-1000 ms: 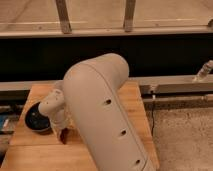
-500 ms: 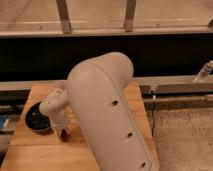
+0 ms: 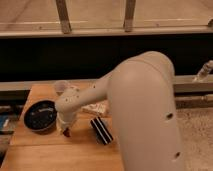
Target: Place the pepper in the ceramic bowl
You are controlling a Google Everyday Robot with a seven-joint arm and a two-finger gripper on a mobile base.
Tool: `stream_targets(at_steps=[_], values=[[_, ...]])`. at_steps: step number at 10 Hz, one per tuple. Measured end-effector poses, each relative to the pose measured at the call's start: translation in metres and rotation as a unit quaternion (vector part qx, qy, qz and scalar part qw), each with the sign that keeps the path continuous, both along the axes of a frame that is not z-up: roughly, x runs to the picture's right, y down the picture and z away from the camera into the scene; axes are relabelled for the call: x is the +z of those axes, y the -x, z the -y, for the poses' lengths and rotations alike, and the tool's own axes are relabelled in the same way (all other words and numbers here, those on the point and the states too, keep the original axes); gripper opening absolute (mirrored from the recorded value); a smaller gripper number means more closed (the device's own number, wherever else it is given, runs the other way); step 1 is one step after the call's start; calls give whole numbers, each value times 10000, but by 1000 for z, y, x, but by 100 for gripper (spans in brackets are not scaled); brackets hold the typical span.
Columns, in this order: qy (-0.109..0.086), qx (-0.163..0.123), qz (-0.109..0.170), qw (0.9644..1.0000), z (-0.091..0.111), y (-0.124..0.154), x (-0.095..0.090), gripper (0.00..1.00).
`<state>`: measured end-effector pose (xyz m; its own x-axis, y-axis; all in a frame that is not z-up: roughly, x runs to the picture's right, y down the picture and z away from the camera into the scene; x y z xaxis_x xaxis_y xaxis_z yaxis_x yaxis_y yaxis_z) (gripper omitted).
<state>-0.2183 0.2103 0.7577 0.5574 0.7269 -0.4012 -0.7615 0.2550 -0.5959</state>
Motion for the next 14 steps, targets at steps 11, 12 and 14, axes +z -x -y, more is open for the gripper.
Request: stream_targets(at_steps=[11, 12, 14], values=[[-531, -125, 1919, 9799, 74, 91, -14, 0], [-537, -224, 2018, 9777, 80, 106, -10, 0], [-469, -393, 2203, 9735, 85, 134, -1, 0]])
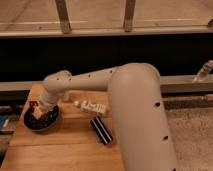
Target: Place the pepper in the ceramic bowl
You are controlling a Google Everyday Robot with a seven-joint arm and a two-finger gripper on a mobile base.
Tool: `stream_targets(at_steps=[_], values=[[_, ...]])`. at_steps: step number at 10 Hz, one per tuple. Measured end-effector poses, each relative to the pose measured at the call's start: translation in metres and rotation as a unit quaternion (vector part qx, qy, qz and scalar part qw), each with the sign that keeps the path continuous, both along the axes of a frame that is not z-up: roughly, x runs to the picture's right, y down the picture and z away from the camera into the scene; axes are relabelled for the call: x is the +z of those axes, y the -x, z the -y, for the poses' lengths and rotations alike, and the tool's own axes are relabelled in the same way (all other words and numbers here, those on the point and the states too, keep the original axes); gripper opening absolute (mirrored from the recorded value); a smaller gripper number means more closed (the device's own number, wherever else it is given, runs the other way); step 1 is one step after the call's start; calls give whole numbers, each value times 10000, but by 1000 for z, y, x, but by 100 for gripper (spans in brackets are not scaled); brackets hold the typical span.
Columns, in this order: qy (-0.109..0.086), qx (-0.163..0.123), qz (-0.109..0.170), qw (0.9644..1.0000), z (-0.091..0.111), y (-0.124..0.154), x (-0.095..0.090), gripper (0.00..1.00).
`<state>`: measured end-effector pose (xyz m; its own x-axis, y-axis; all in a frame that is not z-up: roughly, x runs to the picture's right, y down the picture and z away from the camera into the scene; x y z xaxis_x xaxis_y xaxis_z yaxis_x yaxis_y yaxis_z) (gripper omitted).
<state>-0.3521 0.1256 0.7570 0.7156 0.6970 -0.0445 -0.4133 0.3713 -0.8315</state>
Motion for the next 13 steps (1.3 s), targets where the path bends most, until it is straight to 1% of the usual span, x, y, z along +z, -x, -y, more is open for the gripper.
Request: stream_targets(at_steps=[1, 2, 3, 6, 8, 11, 13], values=[[30, -108, 169, 9998, 1, 14, 6, 0], [39, -151, 268, 9995, 1, 19, 9, 0], [44, -183, 361, 9992, 1, 24, 12, 4], [45, -170, 356, 9992, 2, 23, 12, 32], [46, -175, 358, 9992, 2, 23, 12, 53], [47, -179, 362, 9992, 1, 24, 12, 79], [46, -180, 362, 9992, 1, 24, 12, 80]])
